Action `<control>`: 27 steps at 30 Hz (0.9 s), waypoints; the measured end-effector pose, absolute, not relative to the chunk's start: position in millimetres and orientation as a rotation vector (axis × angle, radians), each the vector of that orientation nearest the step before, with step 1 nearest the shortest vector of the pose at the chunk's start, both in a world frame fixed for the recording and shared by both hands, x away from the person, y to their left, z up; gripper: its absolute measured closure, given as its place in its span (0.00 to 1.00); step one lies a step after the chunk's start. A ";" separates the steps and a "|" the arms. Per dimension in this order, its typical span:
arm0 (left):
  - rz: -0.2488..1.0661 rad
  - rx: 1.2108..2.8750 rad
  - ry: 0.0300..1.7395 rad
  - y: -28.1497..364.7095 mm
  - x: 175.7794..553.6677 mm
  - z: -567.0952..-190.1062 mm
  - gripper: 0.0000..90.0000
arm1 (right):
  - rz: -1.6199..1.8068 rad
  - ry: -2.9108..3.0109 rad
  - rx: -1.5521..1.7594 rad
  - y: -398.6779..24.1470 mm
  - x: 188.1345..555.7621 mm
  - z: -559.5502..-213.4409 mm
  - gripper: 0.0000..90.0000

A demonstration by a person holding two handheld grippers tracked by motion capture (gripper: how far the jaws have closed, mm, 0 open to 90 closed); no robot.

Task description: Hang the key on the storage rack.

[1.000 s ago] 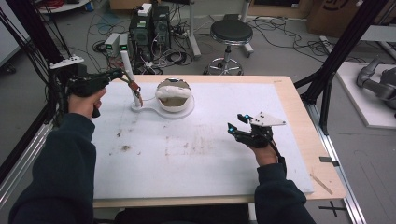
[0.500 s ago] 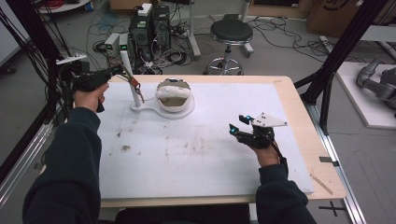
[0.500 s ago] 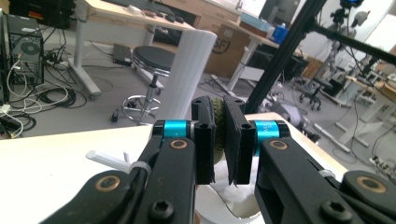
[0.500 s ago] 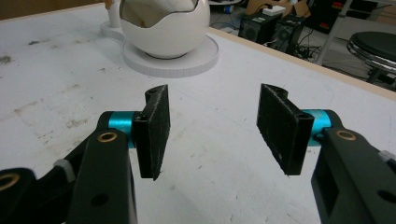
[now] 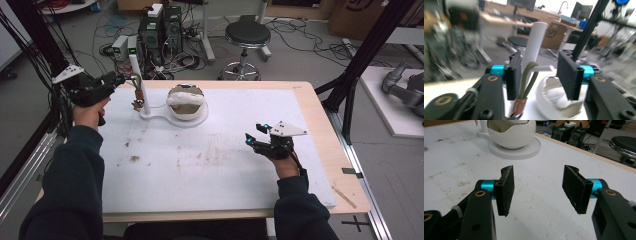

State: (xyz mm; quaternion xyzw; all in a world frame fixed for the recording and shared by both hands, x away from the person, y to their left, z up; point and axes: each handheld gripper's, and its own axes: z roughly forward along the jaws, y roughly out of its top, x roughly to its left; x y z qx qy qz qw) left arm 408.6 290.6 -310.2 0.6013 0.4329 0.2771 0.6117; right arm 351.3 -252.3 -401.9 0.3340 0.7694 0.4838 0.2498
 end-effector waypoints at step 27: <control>0.577 1.582 0.922 232.8 346.9 -406.0 0.20 | 1.140 2.102 1.117 -305.2 359.2 -409.8 0.24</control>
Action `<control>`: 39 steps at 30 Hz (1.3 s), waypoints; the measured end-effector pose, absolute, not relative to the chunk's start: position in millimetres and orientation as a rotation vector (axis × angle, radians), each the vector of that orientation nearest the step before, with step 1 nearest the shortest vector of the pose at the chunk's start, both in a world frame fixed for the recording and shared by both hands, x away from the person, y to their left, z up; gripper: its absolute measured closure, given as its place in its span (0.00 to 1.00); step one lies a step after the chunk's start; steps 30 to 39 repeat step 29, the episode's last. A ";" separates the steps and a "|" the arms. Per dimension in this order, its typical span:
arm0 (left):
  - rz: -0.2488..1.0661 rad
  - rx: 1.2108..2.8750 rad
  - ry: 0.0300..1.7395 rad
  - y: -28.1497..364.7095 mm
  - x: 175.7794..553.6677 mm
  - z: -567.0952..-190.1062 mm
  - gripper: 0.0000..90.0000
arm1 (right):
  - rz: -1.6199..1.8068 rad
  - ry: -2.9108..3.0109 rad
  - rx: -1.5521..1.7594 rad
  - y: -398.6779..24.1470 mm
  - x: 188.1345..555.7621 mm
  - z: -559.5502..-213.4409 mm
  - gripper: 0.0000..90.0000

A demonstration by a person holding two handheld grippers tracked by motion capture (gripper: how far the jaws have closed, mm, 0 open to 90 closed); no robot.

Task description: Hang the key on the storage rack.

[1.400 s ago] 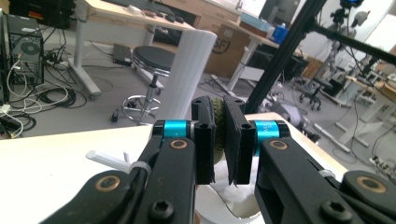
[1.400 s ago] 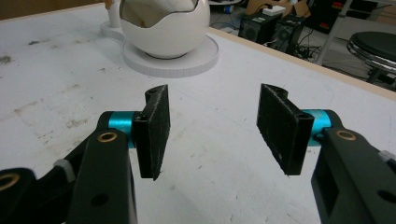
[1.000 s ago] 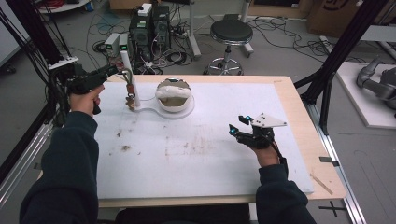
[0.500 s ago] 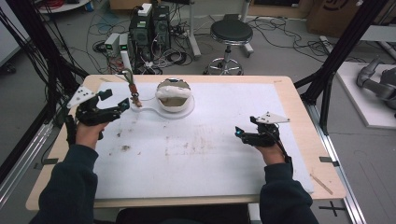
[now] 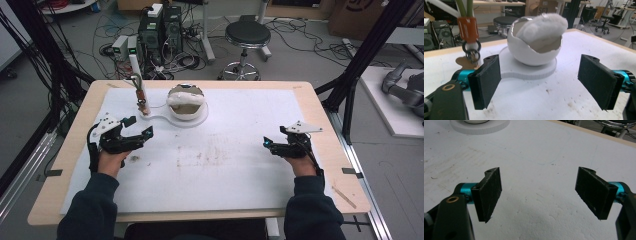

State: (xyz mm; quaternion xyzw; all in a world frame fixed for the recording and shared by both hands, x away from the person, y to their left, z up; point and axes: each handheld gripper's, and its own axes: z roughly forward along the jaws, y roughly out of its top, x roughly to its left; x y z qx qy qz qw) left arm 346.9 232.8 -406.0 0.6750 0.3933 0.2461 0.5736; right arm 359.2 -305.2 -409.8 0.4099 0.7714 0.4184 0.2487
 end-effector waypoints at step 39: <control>0.554 1.613 0.956 235.0 341.4 -419.4 0.21 | 1.163 2.048 1.145 -315.0 358.1 -412.2 0.24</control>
